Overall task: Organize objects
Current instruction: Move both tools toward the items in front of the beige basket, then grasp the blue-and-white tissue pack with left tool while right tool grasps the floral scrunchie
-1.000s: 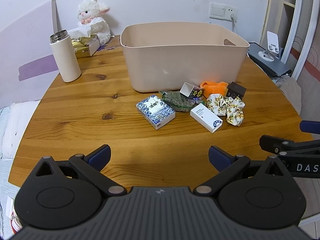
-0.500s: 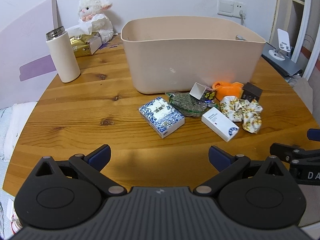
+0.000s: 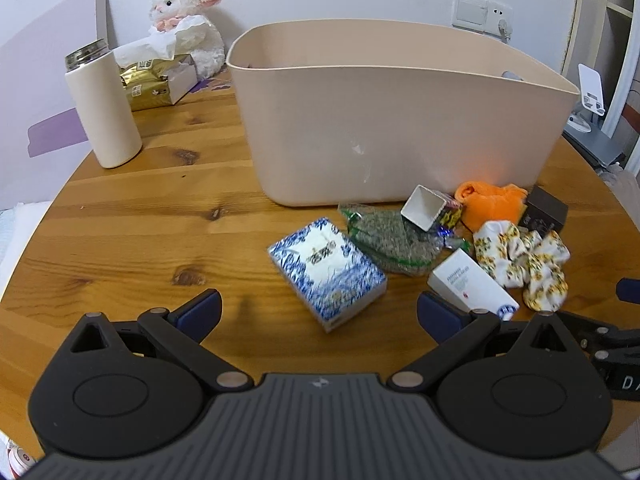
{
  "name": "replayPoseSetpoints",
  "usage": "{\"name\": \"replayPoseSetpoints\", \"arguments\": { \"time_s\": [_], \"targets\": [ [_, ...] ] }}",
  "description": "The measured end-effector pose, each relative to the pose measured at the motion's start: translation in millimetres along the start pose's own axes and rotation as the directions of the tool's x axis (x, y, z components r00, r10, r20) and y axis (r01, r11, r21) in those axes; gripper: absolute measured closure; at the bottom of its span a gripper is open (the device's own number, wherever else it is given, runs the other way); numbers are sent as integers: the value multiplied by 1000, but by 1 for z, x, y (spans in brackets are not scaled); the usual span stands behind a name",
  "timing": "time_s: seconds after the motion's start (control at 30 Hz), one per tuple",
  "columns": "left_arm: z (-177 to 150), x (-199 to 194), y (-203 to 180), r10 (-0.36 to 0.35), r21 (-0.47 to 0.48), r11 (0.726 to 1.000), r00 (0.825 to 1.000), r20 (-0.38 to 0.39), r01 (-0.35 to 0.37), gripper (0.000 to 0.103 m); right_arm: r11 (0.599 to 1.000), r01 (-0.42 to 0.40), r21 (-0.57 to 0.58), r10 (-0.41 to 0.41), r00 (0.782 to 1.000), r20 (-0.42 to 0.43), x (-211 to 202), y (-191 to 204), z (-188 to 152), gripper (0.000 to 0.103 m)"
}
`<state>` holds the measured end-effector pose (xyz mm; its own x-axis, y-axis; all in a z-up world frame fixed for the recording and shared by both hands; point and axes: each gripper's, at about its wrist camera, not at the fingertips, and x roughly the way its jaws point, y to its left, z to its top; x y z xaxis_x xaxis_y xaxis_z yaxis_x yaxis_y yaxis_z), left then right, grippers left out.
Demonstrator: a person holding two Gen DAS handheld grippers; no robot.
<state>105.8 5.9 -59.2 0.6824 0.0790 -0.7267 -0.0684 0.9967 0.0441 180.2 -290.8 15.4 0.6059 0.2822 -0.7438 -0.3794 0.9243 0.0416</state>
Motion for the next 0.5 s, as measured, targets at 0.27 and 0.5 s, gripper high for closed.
{"name": "replayPoseSetpoints", "arguments": {
  "time_s": [0.27,0.5],
  "targets": [
    [8,24,3,-3,-36,999,1000,-21,2,0,999,-10,-38,10,1000,10,20,7,11,16],
    [9,31,8,-11,-46,999,1000,-20,10,20,997,-29,-77,30,999,19,29,16,16,40]
  ]
}}
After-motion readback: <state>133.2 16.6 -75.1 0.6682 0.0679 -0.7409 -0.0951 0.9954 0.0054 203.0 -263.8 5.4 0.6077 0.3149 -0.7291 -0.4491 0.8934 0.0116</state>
